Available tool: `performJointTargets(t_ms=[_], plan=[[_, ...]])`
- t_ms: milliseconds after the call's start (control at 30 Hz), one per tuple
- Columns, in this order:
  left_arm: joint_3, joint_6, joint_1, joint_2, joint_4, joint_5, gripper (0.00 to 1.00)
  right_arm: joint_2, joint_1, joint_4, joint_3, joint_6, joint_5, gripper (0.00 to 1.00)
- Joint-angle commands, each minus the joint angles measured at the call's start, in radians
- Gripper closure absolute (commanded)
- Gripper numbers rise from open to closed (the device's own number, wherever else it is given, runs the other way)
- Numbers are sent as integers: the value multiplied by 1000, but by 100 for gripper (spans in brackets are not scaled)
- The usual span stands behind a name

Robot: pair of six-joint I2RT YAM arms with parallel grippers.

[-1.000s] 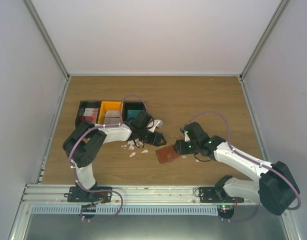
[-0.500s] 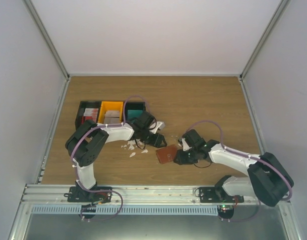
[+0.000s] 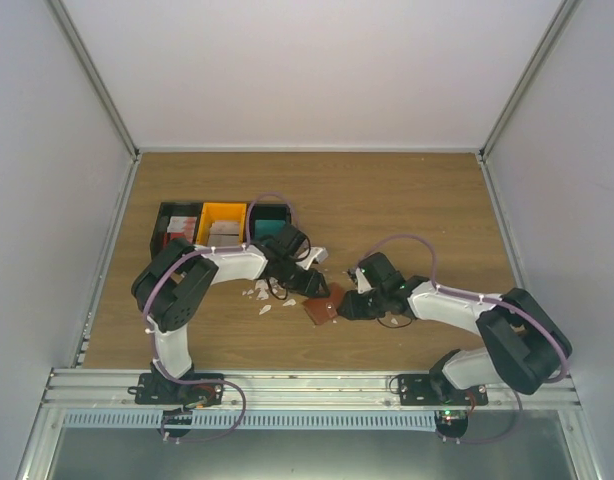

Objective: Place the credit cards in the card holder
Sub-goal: Open the card holder at the center of the board.

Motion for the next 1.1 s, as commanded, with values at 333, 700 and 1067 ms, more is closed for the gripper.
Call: performJointTargets(t_ms=[333,700,1067], plan=[[-94,-88,-21,-53,45,92,77,72,1,105,-32,0,68,70],[-123,-128,-18,-122,60,34,99,-2,1,95,-33,16,94,60],[-149,-231,-18,-213,98,-5,100,-92,106,-148,115,71,351,45]])
